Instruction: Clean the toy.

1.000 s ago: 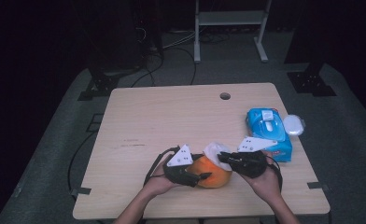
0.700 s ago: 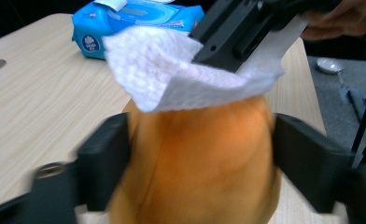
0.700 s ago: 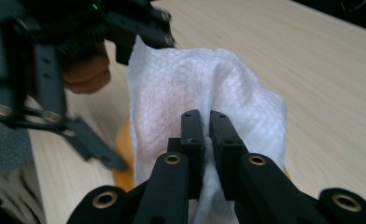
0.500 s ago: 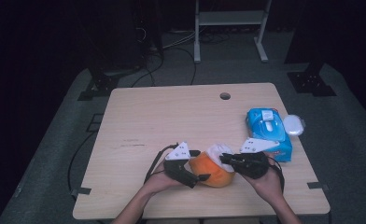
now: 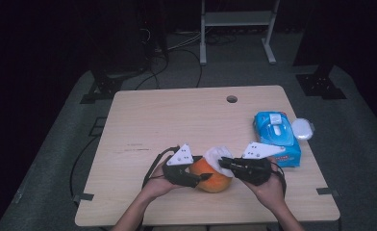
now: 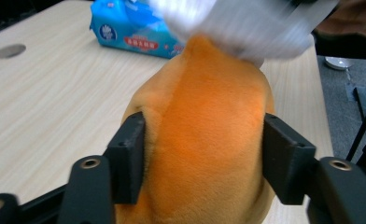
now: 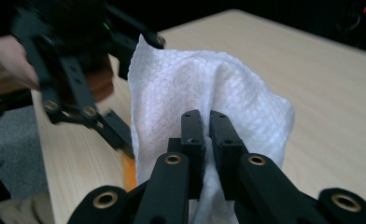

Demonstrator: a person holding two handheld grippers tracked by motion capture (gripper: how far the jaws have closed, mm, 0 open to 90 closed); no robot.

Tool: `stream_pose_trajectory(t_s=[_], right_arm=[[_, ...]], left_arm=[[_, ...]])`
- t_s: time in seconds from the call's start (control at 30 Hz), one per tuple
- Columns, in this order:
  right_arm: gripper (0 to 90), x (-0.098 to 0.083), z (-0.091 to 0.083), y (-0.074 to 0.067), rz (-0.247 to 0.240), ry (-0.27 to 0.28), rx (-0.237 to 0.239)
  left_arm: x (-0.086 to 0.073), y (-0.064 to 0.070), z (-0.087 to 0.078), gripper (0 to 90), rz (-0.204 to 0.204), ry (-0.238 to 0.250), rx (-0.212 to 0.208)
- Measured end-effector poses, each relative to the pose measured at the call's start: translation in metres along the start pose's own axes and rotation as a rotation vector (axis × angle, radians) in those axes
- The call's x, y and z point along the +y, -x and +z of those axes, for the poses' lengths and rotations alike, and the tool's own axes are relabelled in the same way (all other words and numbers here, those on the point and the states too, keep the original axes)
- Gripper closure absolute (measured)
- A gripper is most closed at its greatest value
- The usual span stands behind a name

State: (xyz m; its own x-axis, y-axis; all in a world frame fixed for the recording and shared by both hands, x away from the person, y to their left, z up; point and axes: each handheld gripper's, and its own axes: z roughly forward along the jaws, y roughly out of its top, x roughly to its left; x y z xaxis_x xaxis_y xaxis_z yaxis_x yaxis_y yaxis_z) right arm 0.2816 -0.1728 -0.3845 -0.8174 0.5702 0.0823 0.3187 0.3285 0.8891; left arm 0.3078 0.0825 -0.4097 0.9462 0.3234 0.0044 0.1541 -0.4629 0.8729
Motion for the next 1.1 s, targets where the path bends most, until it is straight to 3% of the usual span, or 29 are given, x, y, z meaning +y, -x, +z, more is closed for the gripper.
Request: stream_pose_trajectory(t_s=[0.07,0.17,0.23,0.27,0.37,0.43,0.5,0.57,0.63,0.8,1.0,1.1], right_arm=[[84.8,-0.01,0.004,0.008,0.036,-0.014,0.01],[84.8,-0.016,0.002,0.018,0.068,-0.019,-0.004],[84.7,-0.016,0.0,0.02,0.07,-0.02,-0.01],[84.8,-0.017,0.001,0.021,0.077,-0.02,-0.007],[84.7,-0.018,0.002,0.025,0.079,-0.029,-0.015],[84.8,-0.02,-0.001,0.029,0.081,-0.035,-0.054],[84.8,-0.022,-0.004,0.034,0.104,-0.032,-0.063],[84.8,-0.024,-0.004,0.036,0.115,-0.031,-0.063],[84.8,-0.023,-0.004,0.034,0.109,-0.034,-0.063],[85.0,-0.019,-0.01,0.032,0.115,-0.008,-0.06],[84.9,-0.002,-0.017,0.011,0.036,0.051,-0.052],[84.9,-0.002,-0.018,0.009,0.032,0.053,-0.032]], left_arm=[[-0.001,-0.003,0.001,24.6,-0.023,0.016,-0.008],[-0.003,-0.01,0.005,8.8,-0.062,0.027,0.02],[-0.009,-0.015,0.011,8.6,-0.122,0.031,-0.03],[-0.011,-0.015,0.013,13.1,-0.122,0.032,-0.054],[-0.007,-0.01,0.009,20.9,-0.091,0.021,-0.101],[-0.007,-0.007,0.004,23.4,-0.058,0.038,-0.137],[-0.008,-0.006,0.009,16.5,-0.065,0.037,-0.121],[-0.012,-0.006,0.02,7.4,-0.076,-0.024,-0.08],[-0.017,-0.006,0.029,4.3,-0.098,-0.016,-0.102],[-0.011,-0.003,0.016,29.6,-0.049,0.029,-0.067],[-0.004,-0.007,0.0,33.2,-0.056,0.047,-0.041],[-0.004,-0.01,-0.003,33.8,-0.065,0.042,-0.019]])
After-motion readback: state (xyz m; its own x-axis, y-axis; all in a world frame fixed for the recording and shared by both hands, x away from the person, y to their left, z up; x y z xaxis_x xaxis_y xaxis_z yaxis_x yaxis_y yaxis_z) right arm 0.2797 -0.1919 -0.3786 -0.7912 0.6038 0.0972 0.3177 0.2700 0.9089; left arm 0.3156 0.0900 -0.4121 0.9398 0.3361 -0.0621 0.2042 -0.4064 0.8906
